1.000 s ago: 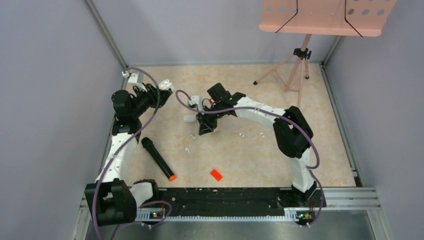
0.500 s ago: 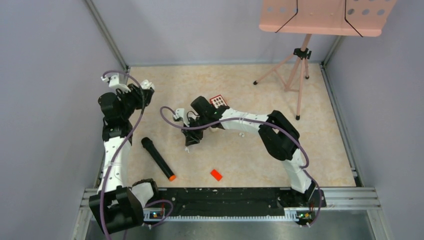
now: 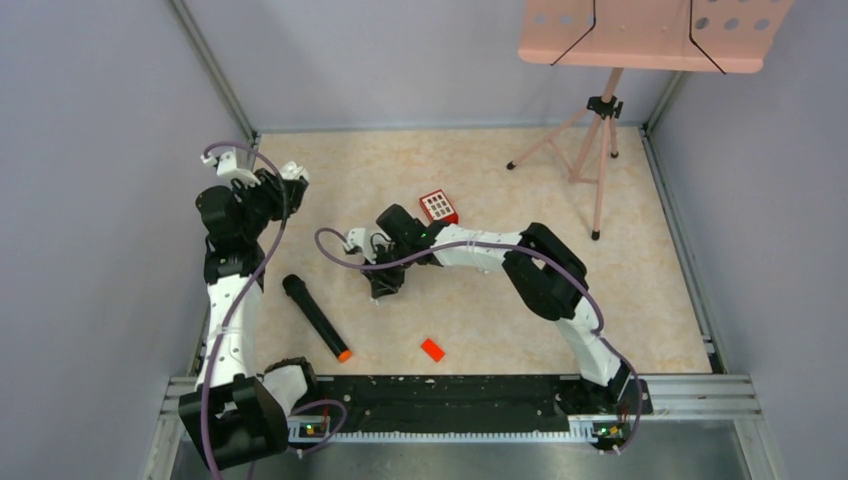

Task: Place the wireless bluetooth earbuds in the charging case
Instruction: Pick up the earbud from the center of the board.

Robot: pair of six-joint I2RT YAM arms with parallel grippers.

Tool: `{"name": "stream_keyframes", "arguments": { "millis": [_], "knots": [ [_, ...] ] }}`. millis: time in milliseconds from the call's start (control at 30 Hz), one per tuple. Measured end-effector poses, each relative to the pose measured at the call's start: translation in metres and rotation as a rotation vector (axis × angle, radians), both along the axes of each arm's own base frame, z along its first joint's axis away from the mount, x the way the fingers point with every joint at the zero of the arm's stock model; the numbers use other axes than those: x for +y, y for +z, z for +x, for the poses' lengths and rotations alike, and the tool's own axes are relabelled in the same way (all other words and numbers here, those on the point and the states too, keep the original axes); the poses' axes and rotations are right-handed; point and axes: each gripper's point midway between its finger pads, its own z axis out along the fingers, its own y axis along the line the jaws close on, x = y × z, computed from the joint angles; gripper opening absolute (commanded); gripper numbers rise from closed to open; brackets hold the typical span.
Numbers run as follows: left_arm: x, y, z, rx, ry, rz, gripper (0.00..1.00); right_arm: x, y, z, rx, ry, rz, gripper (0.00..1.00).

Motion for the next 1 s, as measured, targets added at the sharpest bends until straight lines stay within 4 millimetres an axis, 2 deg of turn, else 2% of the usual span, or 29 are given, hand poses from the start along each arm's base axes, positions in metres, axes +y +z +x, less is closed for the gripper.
{"name": "stream_keyframes", "arguments": {
  "millis": [233, 600, 1000],
  "knots": [
    [0.001, -0.001, -0.001, 0.007, 0.004, -0.006, 0.00, 0.003, -0.003, -0.008, -0.013, 0.026, -0.005, 0.34],
    [0.001, -0.004, -0.002, 0.023, 0.005, -0.010, 0.00, 0.001, -0.014, -0.009, -0.017, 0.047, -0.026, 0.31],
    [0.001, -0.006, -0.002, 0.029, 0.005, -0.012, 0.00, 0.004, -0.014, -0.008, -0.028, 0.056, -0.021, 0.28]
  ]
}}
